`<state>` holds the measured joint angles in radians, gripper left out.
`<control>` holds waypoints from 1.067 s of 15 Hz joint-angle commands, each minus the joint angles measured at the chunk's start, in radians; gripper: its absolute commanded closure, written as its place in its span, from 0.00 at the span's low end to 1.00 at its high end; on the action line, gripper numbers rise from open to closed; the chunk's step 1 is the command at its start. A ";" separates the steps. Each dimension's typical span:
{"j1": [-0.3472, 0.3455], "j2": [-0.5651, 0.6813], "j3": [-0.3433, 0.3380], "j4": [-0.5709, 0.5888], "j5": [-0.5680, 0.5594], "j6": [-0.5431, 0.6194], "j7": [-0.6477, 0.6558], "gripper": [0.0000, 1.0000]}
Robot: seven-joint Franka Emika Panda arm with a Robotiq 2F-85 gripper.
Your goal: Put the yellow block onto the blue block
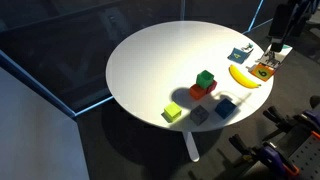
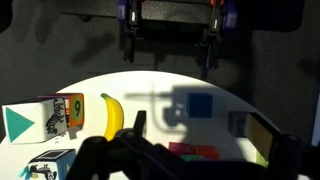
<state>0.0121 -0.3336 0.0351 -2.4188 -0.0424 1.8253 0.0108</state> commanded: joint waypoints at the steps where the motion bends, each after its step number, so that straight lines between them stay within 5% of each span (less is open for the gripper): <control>1: 0.004 0.000 -0.003 0.001 -0.001 -0.001 0.001 0.00; 9: 0.004 0.008 -0.001 0.005 -0.002 0.008 0.005 0.00; 16: 0.024 0.098 0.033 0.035 -0.010 0.198 0.053 0.00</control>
<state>0.0234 -0.2850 0.0496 -2.4165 -0.0423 1.9587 0.0236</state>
